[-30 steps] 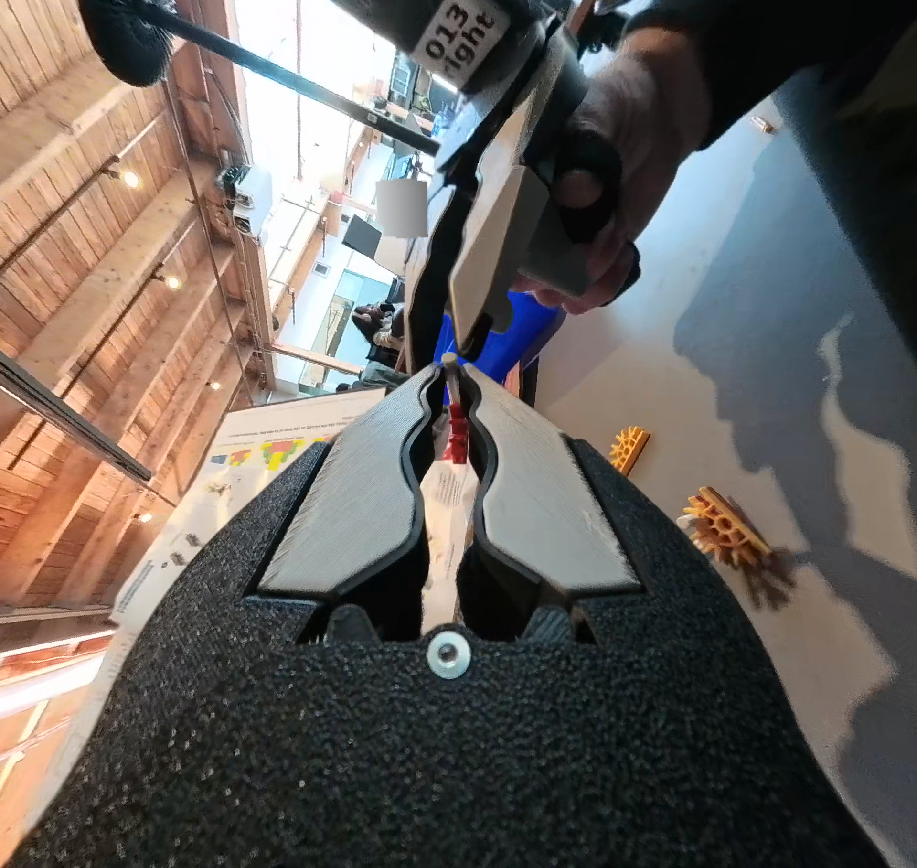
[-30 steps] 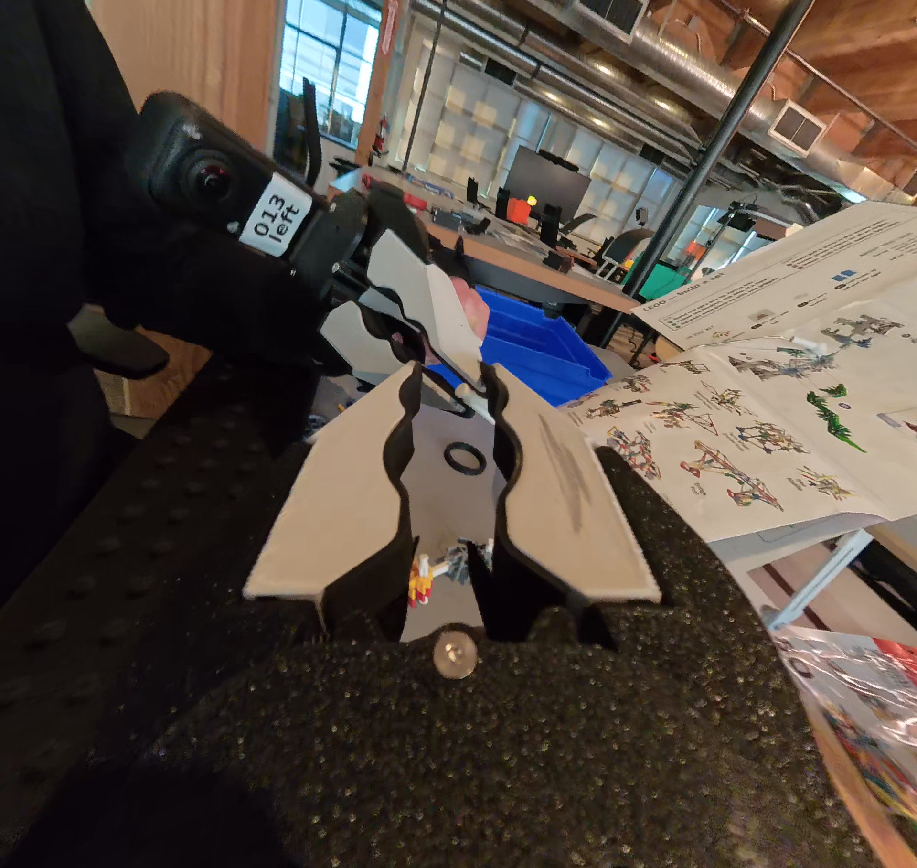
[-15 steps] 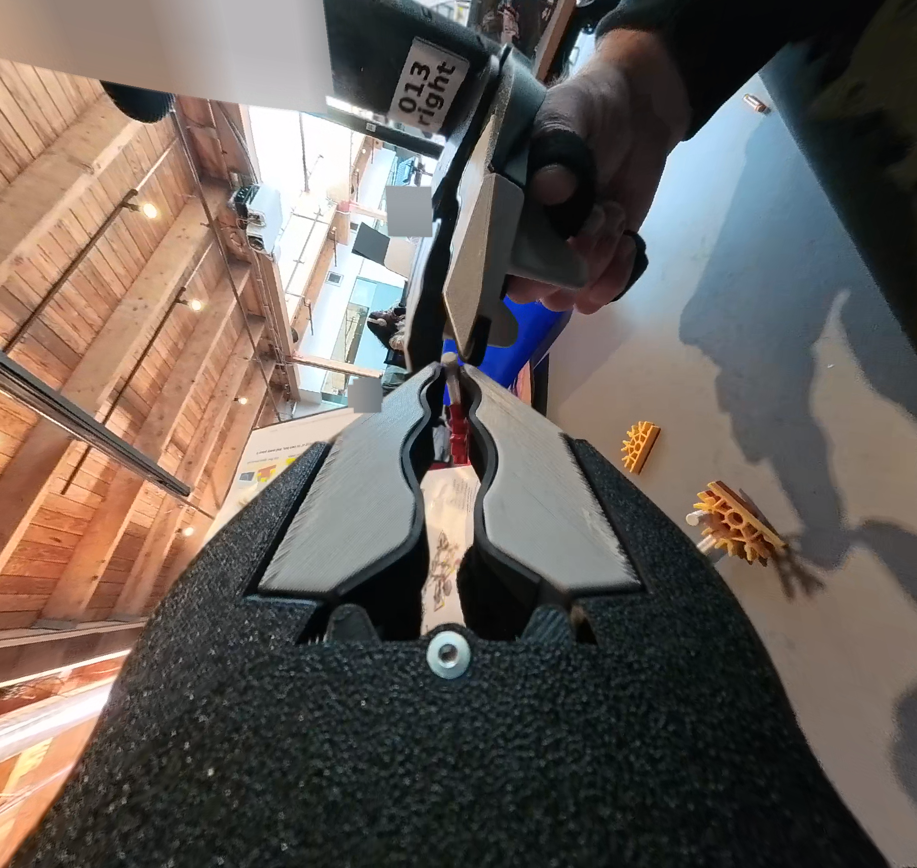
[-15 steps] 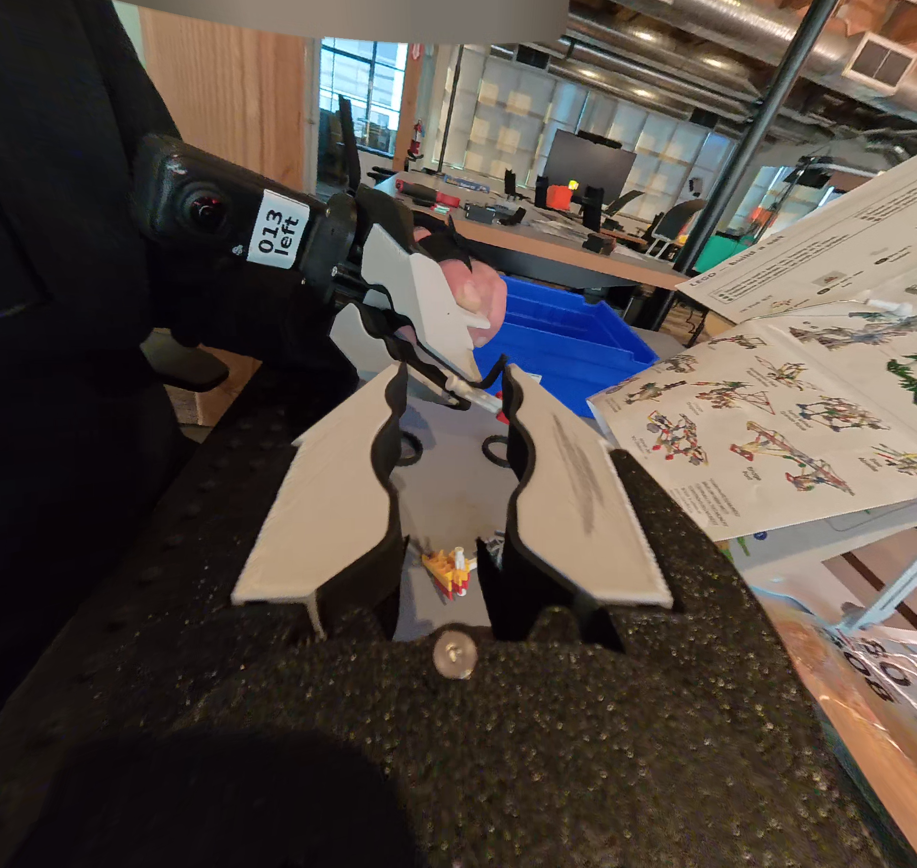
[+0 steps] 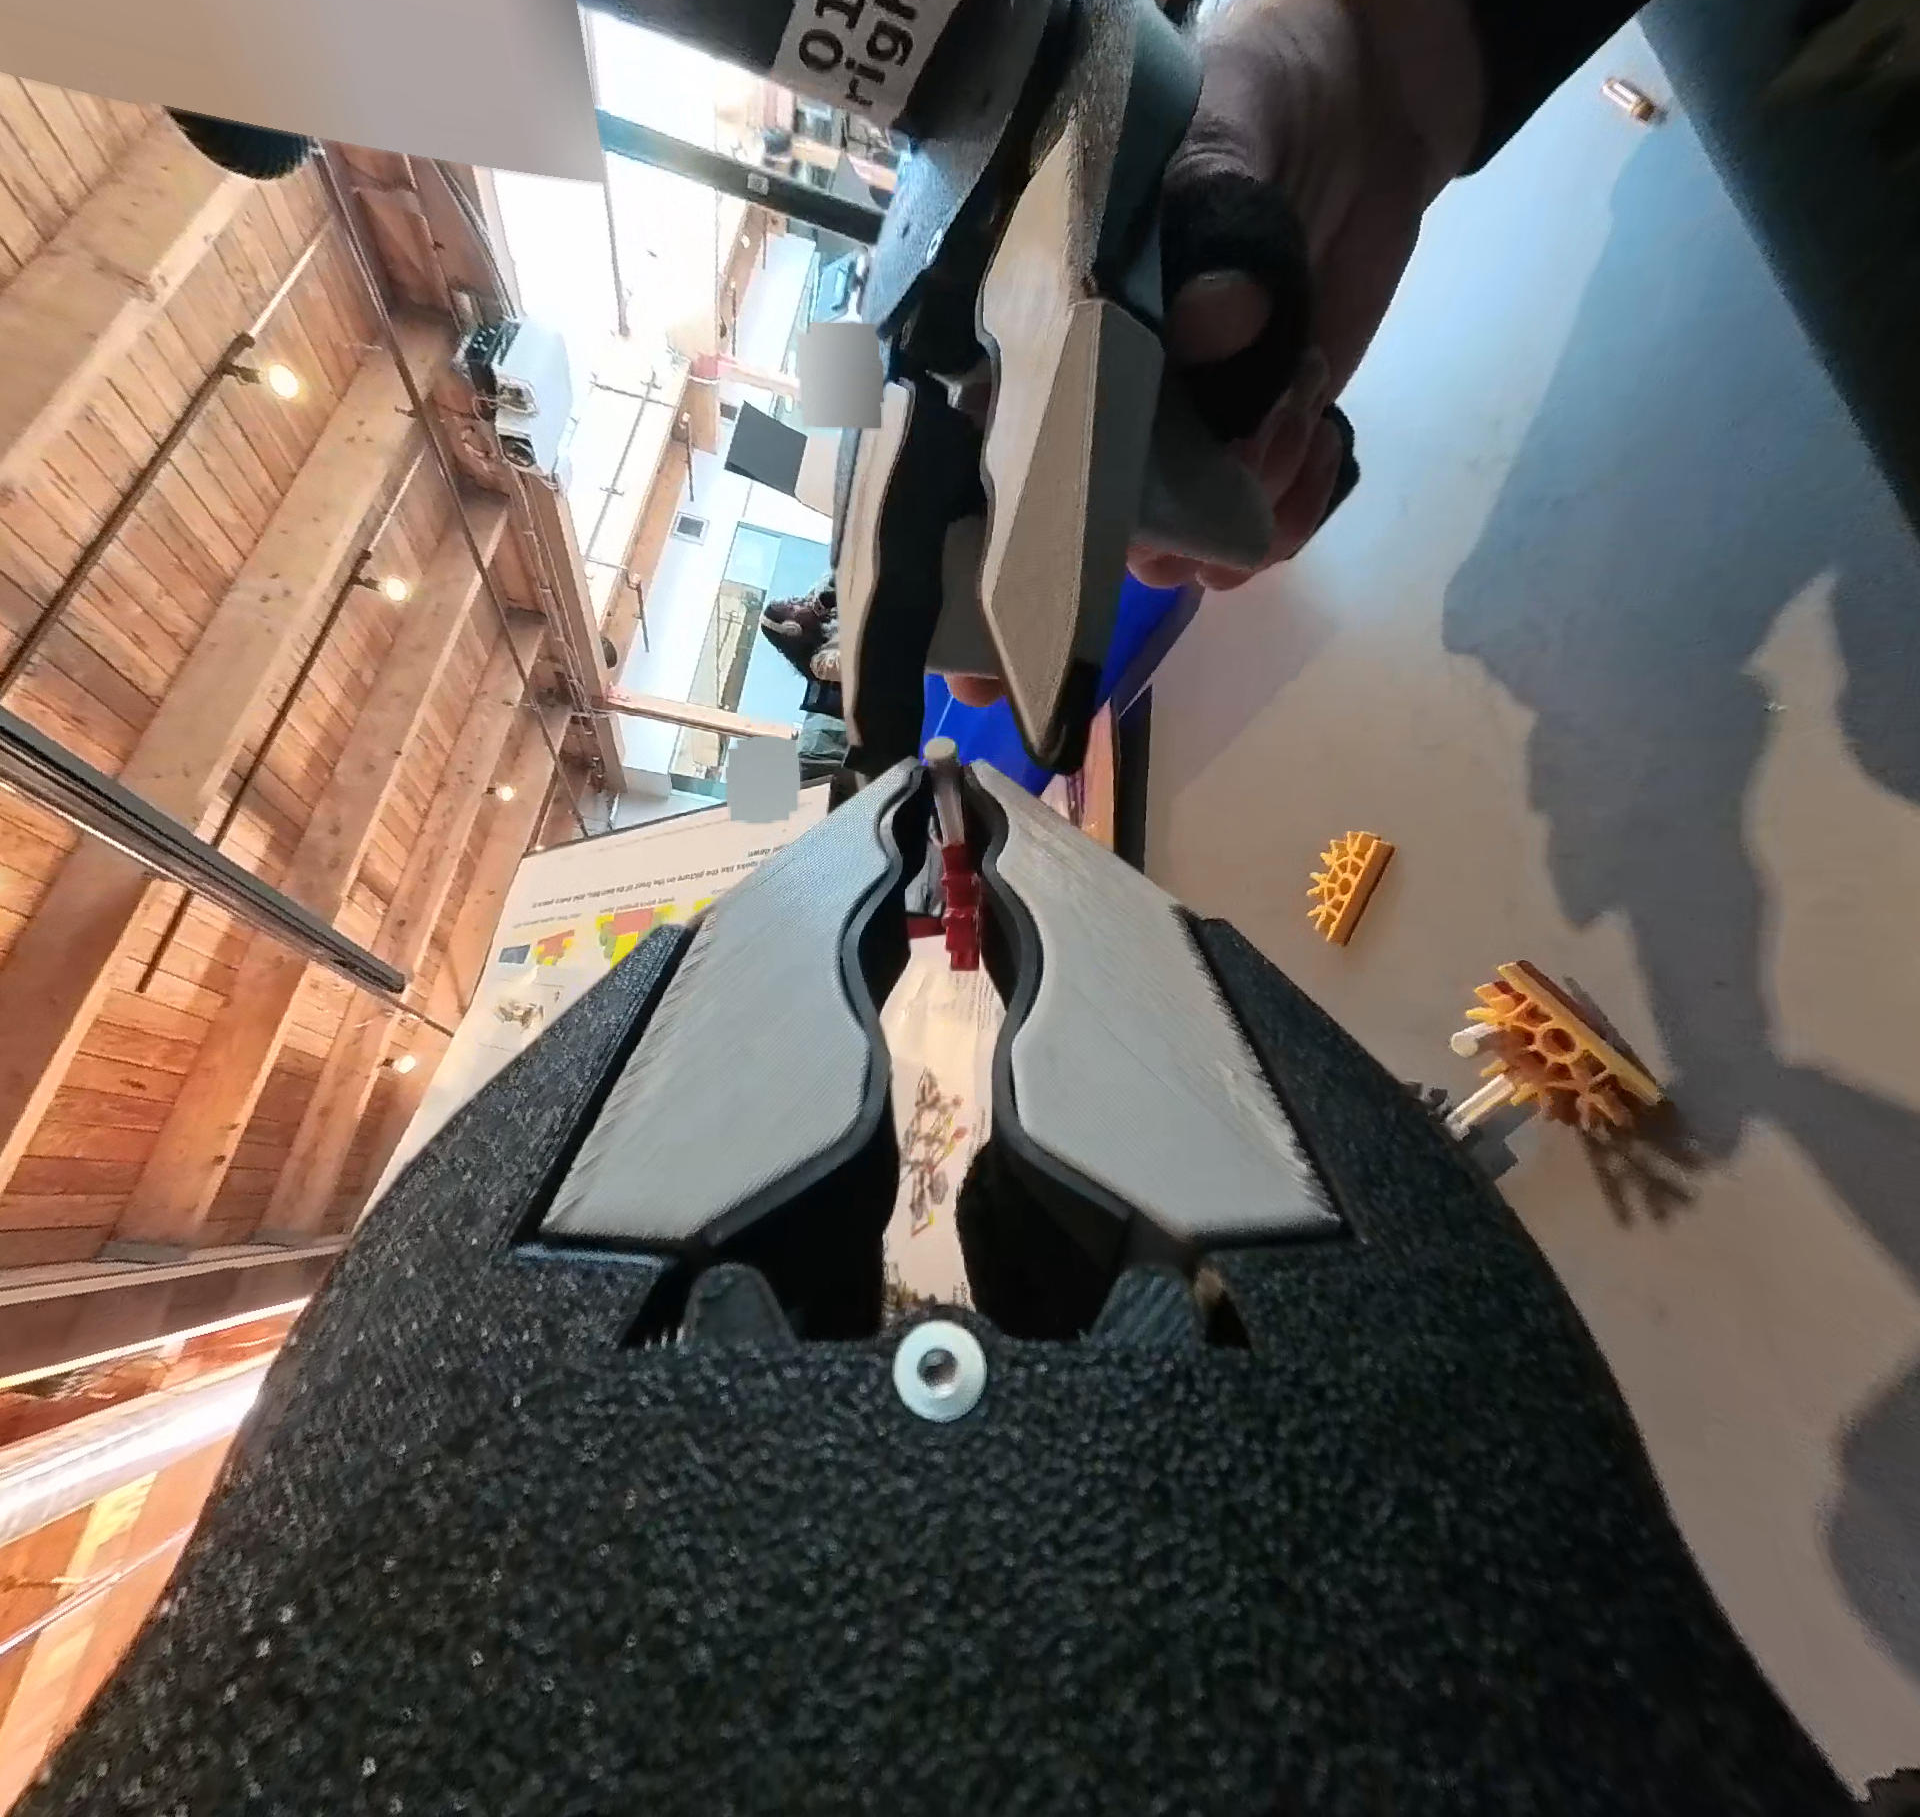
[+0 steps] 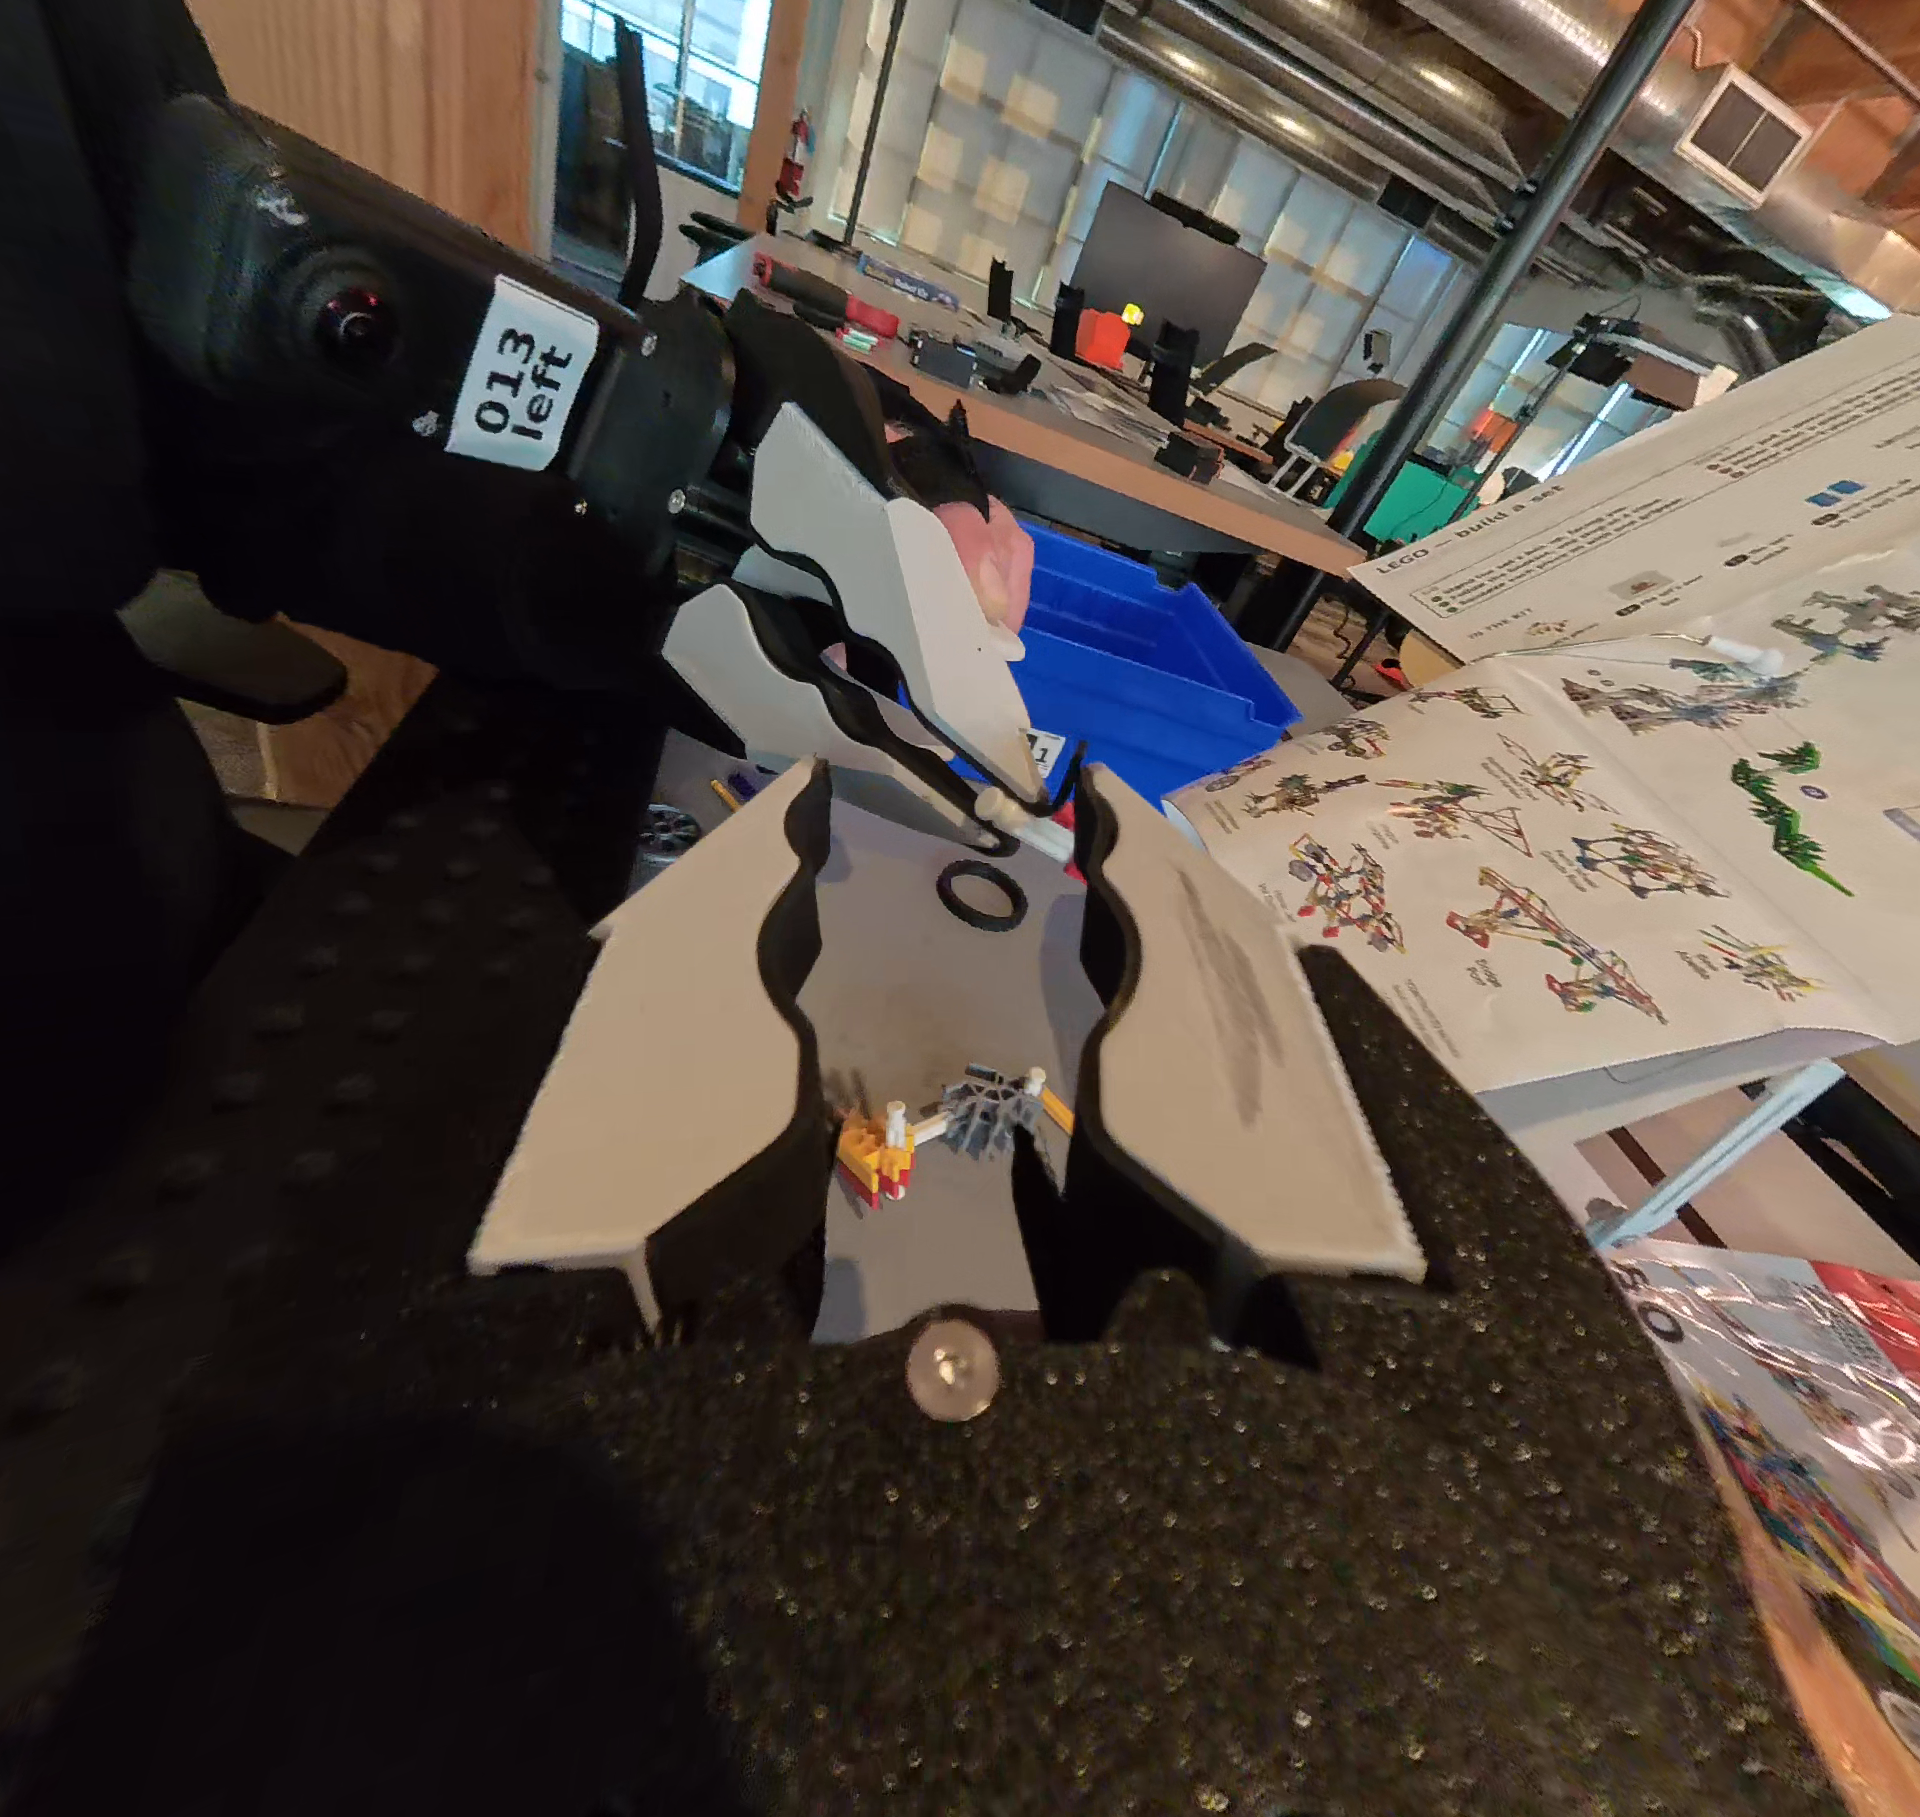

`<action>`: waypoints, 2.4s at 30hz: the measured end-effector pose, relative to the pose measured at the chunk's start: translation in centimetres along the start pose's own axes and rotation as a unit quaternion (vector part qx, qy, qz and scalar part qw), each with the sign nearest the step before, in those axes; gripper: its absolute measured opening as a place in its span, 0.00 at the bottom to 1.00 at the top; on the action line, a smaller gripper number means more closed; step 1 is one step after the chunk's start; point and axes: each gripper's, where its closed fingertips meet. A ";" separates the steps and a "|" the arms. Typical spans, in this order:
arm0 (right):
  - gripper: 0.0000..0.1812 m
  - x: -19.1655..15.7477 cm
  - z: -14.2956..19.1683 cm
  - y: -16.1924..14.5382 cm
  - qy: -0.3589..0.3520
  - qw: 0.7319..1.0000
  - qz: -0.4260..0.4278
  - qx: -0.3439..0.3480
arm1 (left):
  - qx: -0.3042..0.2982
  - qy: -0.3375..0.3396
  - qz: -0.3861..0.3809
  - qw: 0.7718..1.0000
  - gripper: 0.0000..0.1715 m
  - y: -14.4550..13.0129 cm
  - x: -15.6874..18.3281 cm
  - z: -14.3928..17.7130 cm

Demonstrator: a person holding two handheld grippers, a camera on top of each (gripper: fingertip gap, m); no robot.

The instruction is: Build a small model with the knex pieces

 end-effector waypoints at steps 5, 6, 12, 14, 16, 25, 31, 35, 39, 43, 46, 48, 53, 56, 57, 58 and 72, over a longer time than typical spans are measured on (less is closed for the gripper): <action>0.25 0.3 0.5 -0.3 -0.003 1.000 -0.010 -0.006 | -0.014 -0.005 -0.003 1.000 0.02 -0.7 0.4 -0.2; 0.24 0.5 0.6 -0.5 -0.008 1.000 -0.014 -0.009 | -0.015 -0.005 -0.003 1.000 0.02 -0.7 0.4 -0.3; 0.23 0.5 1.0 -0.8 -0.001 1.000 -0.029 -0.010 | -0.019 -0.004 -0.003 1.000 0.02 -0.8 0.3 -0.4; 0.23 0.5 0.8 -1.0 0.001 0.999 -0.031 -0.014 | -0.019 -0.005 -0.002 1.000 0.02 -0.8 0.4 -0.4; 0.23 0.4 0.7 -0.9 0.005 0.999 -0.030 -0.010 | -0.020 -0.006 -0.003 1.000 0.02 -0.8 0.4 -0.4; 0.23 0.1 0.6 -0.5 0.002 1.000 -0.012 -0.008 | -0.018 -0.005 0.000 1.000 0.02 -0.7 0.3 -0.4; 0.28 0.3 0.0 -1.5 -0.022 0.998 0.023 -0.060 | -0.040 -0.016 0.001 0.999 0.02 -1.5 0.7 -0.5; 0.29 0.8 -0.3 -3.1 -0.056 0.987 0.067 -0.132 | -0.068 -0.034 0.003 0.997 0.02 -2.4 1.5 -0.6; 0.31 1.4 -0.6 -4.7 -0.087 0.968 0.110 -0.206 | -0.096 -0.050 0.019 0.994 0.02 -3.5 2.2 -0.8; 0.31 1.7 -0.6 -5.2 -0.098 0.960 0.125 -0.232 | -0.106 -0.055 0.020 0.993 0.02 -3.9 2.5 -0.9; 0.29 1.7 -0.6 -5.5 -0.102 0.953 0.139 -0.249 | -0.108 -0.066 0.021 0.992 0.02 -3.9 2.8 -0.8; 0.25 1.5 -0.5 -5.7 -0.095 0.952 0.139 -0.255 | -0.105 -0.080 0.027 0.991 0.02 -3.9 3.3 -0.6; 0.19 0.8 -0.4 -5.5 -0.071 0.959 0.133 -0.241 | -0.076 -0.108 0.026 0.991 0.01 -3.1 3.8 0.2; 0.19 0.9 -0.3 -4.7 -0.073 0.968 0.121 -0.209 | -0.059 -0.098 0.041 0.993 0.02 -2.7 3.2 0.3; 0.19 1.1 -0.2 -4.5 -0.077 0.968 0.122 -0.205 | -0.057 -0.094 0.041 0.993 0.02 -2.6 3.0 0.2; 0.19 1.1 -0.2 -4.4 -0.080 0.968 0.123 -0.204 | -0.057 -0.094 0.040 0.993 0.02 -2.6 2.9 0.1; 0.16 0.4 -0.2 -5.2 -0.063 0.956 0.147 -0.245 | -0.052 -0.119 0.043 0.991 0.01 -2.3 4.0 0.7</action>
Point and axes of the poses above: each gripper's, where its closed fingertips meet, z back along the fingers, y out of its top, x = y × z across the jaws, and after that the axes turned 15 degrees about y, right-handed
